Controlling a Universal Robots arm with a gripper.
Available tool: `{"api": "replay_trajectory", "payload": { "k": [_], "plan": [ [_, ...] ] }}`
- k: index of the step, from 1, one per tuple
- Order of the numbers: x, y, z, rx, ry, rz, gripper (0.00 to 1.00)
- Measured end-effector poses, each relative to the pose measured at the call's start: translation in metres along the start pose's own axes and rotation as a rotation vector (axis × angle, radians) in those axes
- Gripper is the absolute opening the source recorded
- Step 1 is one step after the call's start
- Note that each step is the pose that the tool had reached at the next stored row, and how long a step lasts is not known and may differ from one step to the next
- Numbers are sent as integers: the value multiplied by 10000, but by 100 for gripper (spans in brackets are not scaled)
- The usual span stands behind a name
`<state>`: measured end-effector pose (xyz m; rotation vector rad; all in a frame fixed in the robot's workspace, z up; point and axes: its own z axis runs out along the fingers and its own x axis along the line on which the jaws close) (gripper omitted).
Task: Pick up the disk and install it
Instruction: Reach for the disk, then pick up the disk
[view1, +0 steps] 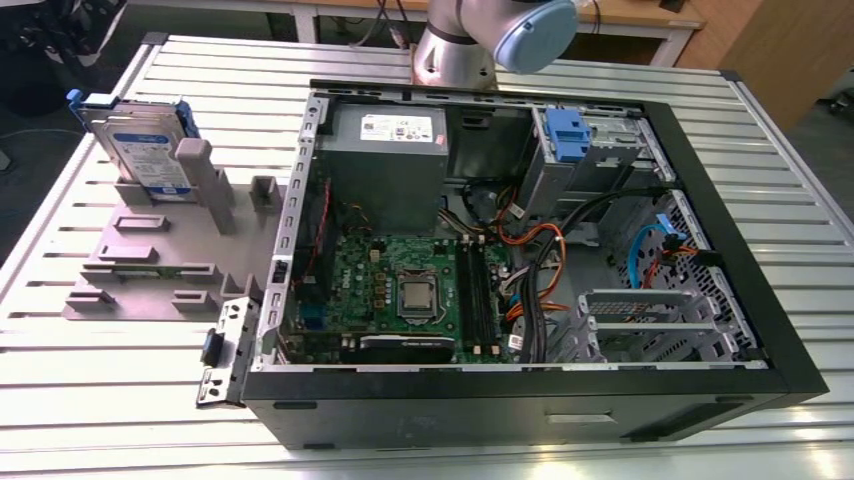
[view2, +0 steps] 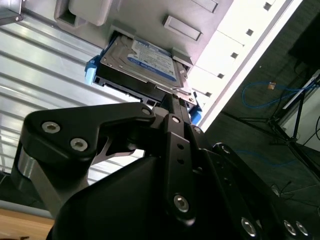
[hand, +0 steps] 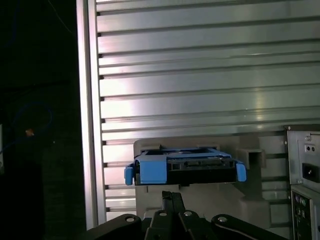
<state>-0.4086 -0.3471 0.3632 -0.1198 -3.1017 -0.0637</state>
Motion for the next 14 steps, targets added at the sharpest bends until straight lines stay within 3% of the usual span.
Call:
{"api": "replay_trajectory", "payload": {
  "k": [14],
  "plan": [
    [2,7,5,0,1,0,11]
  ]
}}
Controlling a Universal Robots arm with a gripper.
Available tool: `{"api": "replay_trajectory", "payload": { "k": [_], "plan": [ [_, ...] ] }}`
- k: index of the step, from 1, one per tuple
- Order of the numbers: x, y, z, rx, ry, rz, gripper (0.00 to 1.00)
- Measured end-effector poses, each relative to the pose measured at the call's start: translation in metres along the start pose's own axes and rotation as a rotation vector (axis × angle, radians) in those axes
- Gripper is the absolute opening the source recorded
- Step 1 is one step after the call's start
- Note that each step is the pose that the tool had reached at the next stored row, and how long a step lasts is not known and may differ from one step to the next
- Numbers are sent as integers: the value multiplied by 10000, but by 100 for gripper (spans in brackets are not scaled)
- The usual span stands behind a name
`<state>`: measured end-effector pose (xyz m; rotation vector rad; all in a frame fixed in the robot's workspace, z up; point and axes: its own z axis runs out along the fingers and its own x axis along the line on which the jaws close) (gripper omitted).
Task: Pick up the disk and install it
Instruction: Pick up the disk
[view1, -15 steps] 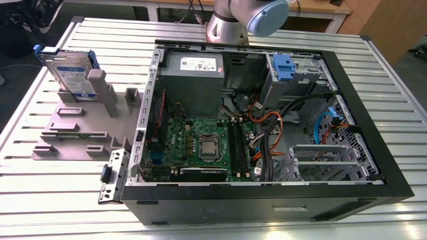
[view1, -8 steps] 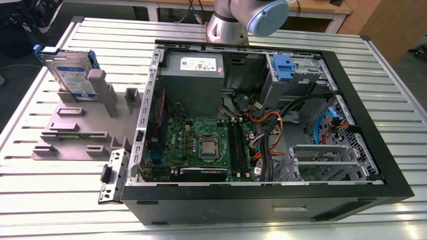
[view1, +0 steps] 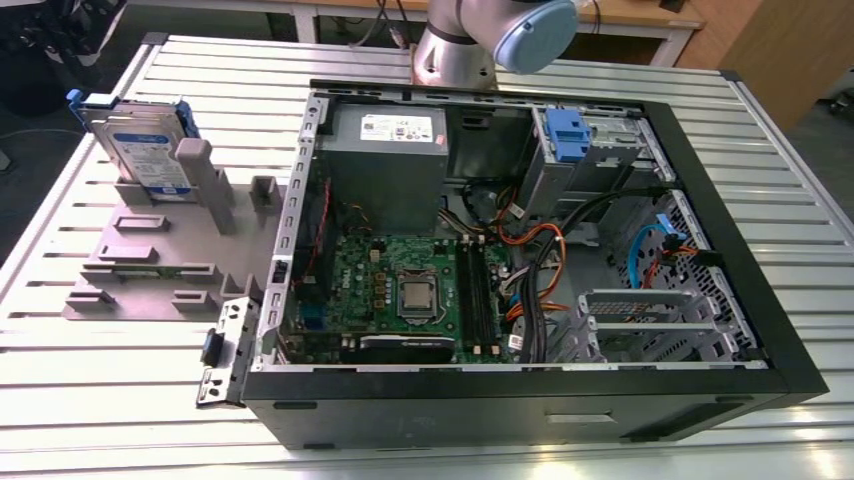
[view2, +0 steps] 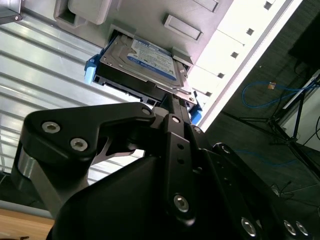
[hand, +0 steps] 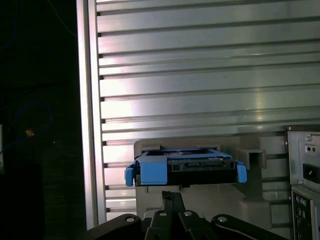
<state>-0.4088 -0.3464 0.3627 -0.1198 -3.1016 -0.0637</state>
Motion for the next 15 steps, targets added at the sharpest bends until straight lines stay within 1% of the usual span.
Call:
{"api": "replay_trajectory", "payload": {
  "k": [10,12,15],
  "plan": [
    [0,1,1,2,2,-39,11],
    [0,1,1,9,10,-245,11],
    [0,1,1,27,28,-704,11]
  ]
}}
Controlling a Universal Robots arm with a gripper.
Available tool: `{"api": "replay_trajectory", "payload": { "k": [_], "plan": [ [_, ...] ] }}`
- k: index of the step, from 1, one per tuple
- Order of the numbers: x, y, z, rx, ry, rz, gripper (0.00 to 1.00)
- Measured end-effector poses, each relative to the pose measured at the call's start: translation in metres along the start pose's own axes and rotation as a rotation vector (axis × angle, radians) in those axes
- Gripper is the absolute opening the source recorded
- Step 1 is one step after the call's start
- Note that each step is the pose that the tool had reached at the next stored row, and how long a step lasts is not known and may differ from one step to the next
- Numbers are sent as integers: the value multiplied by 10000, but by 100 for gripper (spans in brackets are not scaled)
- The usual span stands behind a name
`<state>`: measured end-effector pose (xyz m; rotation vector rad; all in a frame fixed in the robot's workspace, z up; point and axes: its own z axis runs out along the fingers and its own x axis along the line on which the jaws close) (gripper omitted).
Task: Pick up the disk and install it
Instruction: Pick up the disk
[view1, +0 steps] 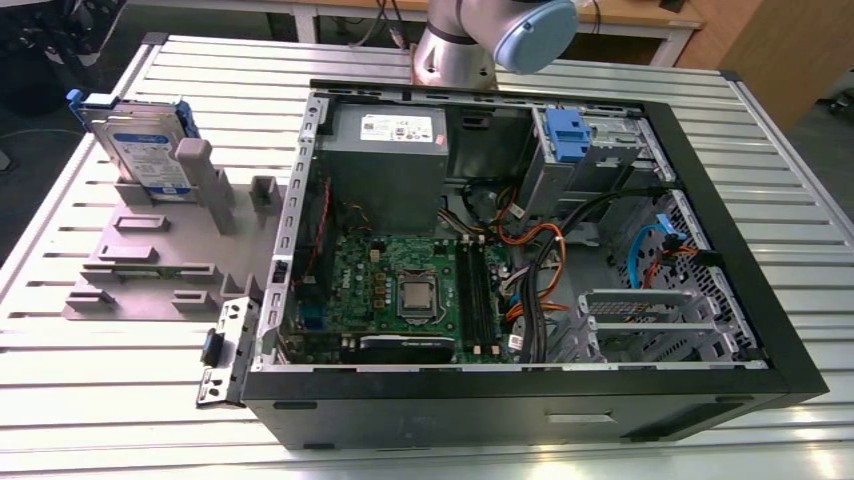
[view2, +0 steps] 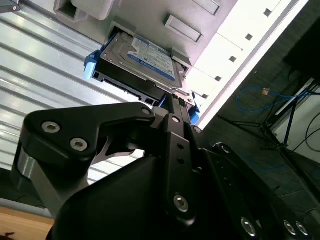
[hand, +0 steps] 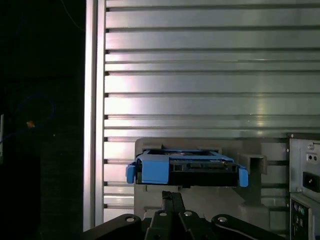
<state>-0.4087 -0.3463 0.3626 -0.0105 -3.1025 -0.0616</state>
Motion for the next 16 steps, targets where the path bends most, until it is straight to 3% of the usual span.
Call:
{"api": "replay_trajectory", "payload": {
  "k": [9,16],
  "plan": [
    [0,0,0,52,54,-1345,11],
    [0,0,0,59,61,-1530,11]
  ]
}}
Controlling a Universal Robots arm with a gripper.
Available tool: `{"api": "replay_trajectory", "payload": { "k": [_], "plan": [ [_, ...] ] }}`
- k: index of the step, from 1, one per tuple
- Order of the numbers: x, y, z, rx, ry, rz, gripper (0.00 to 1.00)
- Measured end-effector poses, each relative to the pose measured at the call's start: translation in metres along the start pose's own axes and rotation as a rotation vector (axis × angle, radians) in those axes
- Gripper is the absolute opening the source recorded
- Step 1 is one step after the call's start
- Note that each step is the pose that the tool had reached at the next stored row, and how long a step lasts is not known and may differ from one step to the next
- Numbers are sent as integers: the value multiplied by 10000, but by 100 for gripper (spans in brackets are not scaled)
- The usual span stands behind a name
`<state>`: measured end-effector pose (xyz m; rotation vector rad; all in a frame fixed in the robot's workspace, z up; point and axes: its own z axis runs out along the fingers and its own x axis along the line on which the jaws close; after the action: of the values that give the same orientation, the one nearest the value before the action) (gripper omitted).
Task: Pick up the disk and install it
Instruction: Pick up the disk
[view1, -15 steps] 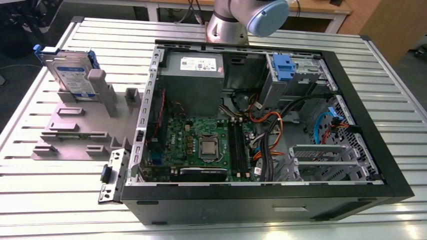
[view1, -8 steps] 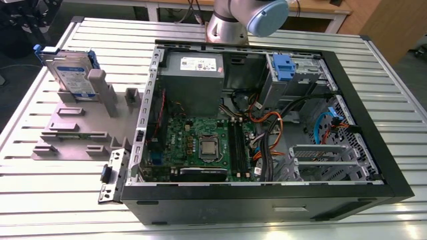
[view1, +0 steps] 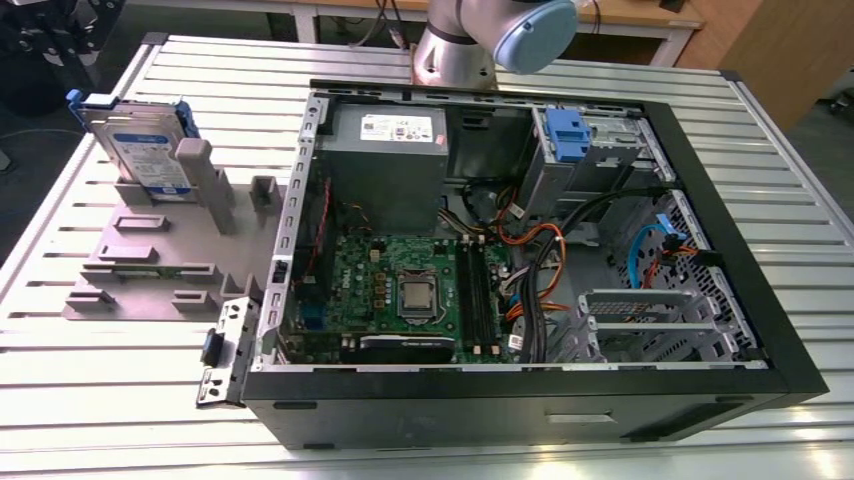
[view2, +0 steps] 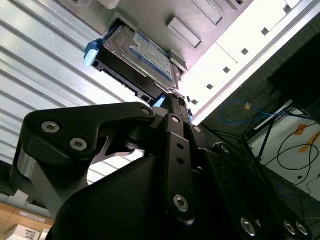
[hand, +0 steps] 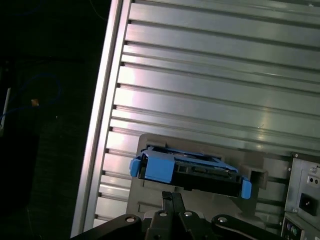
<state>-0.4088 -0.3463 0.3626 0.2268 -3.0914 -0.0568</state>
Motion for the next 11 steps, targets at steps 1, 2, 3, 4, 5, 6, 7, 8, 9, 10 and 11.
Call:
{"api": "replay_trajectory", "payload": {
  "k": [1,2,3,4,5,6,7,8,9,10,11],
  "plan": [
    [0,0,0,0,0,-2,11],
    [0,0,0,0,0,-3,11],
    [0,0,0,0,0,-5,11],
    [0,0,0,1,0,-8,11],
    [0,0,0,0,0,-9,11],
    [0,0,0,0,0,-11,11],
    [0,0,0,1,1,-13,11],
    [0,0,0,1,0,-14,11],
    [0,0,0,1,1,-21,11],
    [0,0,0,1,2,-36,11],
    [0,0,0,3,2,-66,11]
  ]
}}
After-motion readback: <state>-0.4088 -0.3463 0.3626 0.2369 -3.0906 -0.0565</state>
